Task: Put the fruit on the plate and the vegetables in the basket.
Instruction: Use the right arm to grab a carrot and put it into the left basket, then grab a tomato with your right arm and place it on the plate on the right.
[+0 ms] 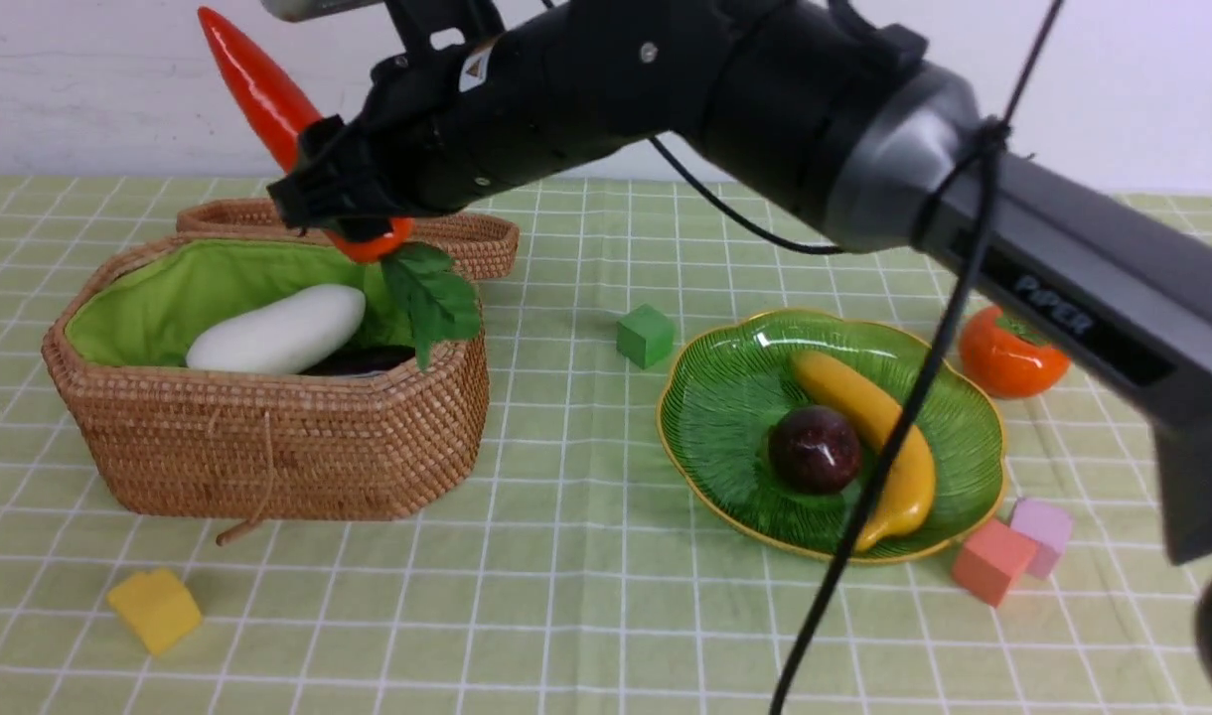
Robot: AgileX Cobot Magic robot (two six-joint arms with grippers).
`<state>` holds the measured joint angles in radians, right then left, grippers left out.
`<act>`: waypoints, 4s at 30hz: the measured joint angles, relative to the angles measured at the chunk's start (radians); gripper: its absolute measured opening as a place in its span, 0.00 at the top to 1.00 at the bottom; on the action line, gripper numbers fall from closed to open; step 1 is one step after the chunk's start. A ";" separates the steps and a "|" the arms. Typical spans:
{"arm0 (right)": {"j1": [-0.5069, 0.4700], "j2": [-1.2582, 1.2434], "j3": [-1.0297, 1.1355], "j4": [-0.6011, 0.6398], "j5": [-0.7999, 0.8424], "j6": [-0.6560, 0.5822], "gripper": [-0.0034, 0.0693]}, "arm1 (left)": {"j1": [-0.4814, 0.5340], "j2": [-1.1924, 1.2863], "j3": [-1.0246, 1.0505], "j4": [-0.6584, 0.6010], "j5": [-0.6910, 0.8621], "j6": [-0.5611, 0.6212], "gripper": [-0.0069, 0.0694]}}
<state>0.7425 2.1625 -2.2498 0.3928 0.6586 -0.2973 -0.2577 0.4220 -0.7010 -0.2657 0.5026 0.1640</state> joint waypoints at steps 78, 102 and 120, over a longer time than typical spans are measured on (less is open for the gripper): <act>-0.854 -0.237 0.651 -0.135 0.144 0.338 0.24 | 0.000 0.000 0.000 -0.550 0.288 0.465 0.89; -0.857 0.078 0.421 -0.065 -0.015 0.406 0.11 | 0.000 0.000 0.000 -0.549 0.295 0.465 0.88; -0.858 0.081 0.419 0.060 0.072 0.330 0.23 | 0.000 0.000 0.000 -0.549 0.294 0.466 0.87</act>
<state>-0.1158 2.2437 -1.8311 0.4526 0.7308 0.0331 -0.2577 0.4220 -0.7010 -0.8145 0.7964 0.6298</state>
